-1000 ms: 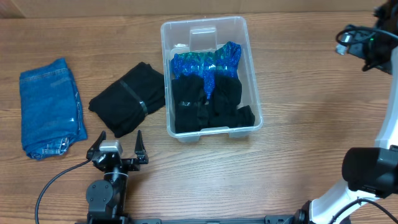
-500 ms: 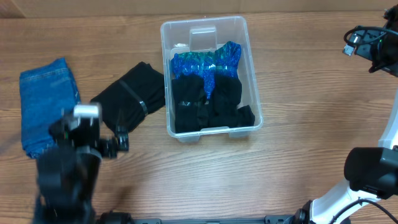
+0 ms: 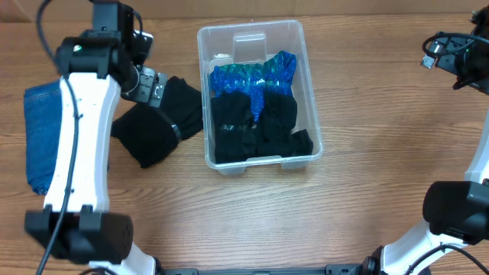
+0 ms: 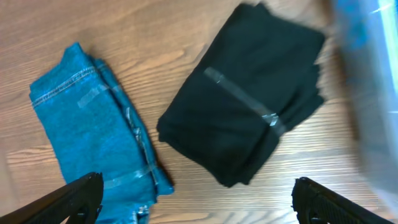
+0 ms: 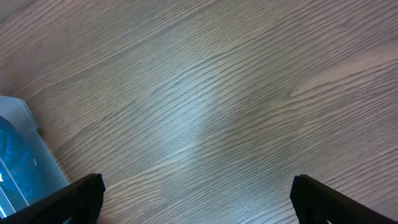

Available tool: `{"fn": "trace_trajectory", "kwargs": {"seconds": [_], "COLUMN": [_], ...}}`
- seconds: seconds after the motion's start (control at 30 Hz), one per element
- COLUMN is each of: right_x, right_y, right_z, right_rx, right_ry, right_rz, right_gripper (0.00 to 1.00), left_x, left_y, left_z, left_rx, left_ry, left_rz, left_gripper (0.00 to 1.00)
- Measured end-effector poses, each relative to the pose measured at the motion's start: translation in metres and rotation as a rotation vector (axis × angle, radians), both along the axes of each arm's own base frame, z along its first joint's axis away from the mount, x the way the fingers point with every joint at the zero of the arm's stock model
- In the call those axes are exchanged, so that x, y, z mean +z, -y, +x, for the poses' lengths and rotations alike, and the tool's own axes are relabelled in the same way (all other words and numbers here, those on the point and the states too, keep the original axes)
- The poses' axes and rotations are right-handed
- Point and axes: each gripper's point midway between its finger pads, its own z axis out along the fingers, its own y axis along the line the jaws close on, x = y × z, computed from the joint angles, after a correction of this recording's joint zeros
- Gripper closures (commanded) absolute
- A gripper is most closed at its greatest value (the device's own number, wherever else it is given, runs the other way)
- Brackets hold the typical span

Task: Pack container
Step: 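Move the left gripper to the taped black garment and grasp it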

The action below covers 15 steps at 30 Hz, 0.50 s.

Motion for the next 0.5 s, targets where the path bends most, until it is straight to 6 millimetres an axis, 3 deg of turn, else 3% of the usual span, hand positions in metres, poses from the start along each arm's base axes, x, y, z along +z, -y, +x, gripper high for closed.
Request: {"fn": "trace_trajectory", "kwargs": {"seconds": [0.17, 0.27, 0.4, 0.5], "right_x": [0.0, 0.0, 0.0, 0.0], "right_y": [0.0, 0.0, 0.0, 0.0], "right_z": [0.0, 0.0, 0.0, 0.0], "right_rx": [0.0, -0.001, -0.001, -0.001], "right_ry": [0.0, 0.0, 0.0, 0.0], "right_rz": [0.0, 0.0, 0.001, 0.0], "right_gripper": [0.0, 0.0, 0.0, 0.0], "left_x": [-0.04, -0.078, -0.134, -0.169], "left_y": [-0.018, -0.043, -0.071, -0.08], "left_z": [0.022, 0.033, 0.033, 0.031], "left_rx": [-0.03, -0.002, -0.02, -0.058], "left_ry": [-0.083, -0.152, -0.268, -0.32], "left_rz": [0.056, 0.06, -0.038, -0.148], "left_gripper": [0.0, 0.0, 0.0, 0.0]}}
